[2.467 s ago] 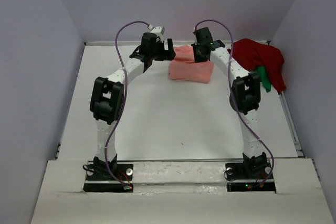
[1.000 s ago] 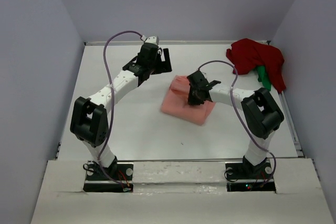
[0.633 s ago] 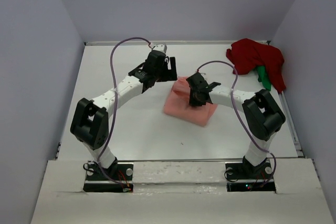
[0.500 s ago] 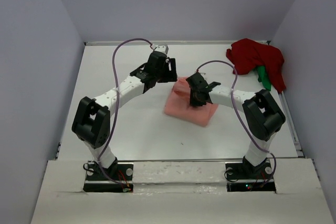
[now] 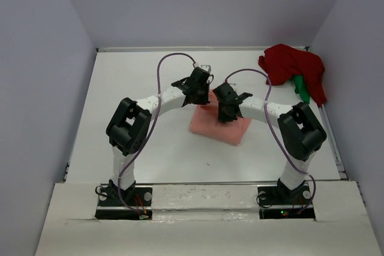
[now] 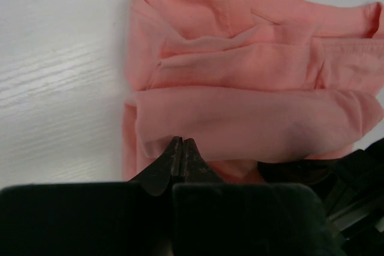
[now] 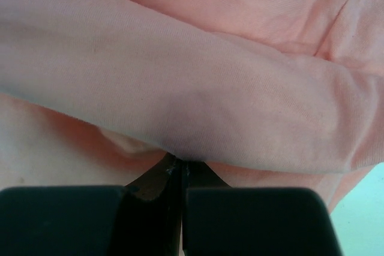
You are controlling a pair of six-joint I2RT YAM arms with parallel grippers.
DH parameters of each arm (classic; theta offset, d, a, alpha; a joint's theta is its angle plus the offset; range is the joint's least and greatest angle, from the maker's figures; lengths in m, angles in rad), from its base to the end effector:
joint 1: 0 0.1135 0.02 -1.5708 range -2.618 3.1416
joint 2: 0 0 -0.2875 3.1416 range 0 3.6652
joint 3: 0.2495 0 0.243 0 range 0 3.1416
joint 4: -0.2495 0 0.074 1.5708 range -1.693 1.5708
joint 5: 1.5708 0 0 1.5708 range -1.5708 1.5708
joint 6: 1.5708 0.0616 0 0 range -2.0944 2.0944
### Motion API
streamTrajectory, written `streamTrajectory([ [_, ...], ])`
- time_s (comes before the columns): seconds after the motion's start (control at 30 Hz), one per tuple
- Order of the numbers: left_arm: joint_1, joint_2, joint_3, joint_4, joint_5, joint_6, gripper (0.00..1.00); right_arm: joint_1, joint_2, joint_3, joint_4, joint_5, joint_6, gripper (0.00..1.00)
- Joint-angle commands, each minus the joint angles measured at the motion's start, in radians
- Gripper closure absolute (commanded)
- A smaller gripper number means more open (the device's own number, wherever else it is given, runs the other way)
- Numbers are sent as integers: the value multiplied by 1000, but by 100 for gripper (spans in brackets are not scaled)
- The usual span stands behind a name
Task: Fold and stack the t-shirts
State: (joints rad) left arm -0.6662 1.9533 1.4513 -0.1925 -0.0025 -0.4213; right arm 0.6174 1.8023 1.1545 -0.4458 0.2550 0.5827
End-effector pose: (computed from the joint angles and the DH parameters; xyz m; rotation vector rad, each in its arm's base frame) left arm 0.3671 -0.2884 0.2327 0.2833 2.3130 -0.5624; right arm 0.3118 0.2023 0.1804 0.0361 2.6073 0.0822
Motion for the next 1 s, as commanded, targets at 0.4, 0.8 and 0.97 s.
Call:
streamTrajectory([
  [0.4, -67, 59, 27, 33, -14, -4, 100, 28, -1, 31, -21, -28, 13, 100],
  [0.8, -59, 277, 306, 50, 70, 55, 100, 48, 25, 17, -41, -16, 22, 100],
  [0.97, -49, 312, 343, 34, 75, 70, 100, 48, 46, 7, -42, 1, 19, 100],
])
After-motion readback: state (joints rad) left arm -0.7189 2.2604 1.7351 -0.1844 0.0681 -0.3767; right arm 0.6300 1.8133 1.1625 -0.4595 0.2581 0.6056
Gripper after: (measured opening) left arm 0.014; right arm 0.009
